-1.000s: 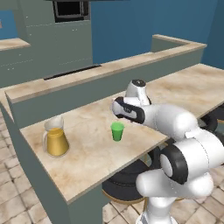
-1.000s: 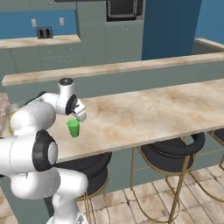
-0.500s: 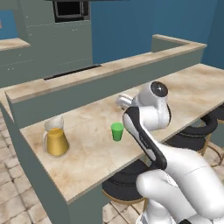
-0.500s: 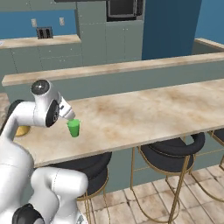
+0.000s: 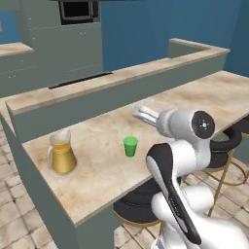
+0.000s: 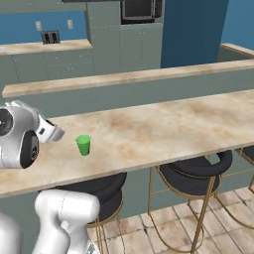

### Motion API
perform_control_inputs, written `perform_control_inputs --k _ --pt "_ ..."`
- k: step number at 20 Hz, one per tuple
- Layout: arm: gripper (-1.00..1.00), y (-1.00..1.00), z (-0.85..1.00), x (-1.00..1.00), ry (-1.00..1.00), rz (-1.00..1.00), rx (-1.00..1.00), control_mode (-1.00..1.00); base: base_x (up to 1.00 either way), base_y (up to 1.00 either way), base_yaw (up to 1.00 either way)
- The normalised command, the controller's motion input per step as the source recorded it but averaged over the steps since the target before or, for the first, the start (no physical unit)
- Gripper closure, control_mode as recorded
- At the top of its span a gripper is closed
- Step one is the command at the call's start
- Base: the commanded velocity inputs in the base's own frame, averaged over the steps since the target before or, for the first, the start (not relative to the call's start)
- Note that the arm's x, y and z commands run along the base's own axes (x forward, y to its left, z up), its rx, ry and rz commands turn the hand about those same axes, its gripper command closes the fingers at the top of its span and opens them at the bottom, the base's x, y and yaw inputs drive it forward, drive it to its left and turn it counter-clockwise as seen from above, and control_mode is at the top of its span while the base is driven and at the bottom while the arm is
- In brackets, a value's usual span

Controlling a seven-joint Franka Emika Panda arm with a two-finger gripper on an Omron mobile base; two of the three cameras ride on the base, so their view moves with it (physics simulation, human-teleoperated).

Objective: Place the pitcher and cup on the dining counter for serving.

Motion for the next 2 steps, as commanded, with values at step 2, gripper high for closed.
perform_control_inputs --k 2 --pt "-1.00 0.24 0.36 -1.00 -0.24 0.10 -0.14 -1.00 0.00 0.00 0.00"
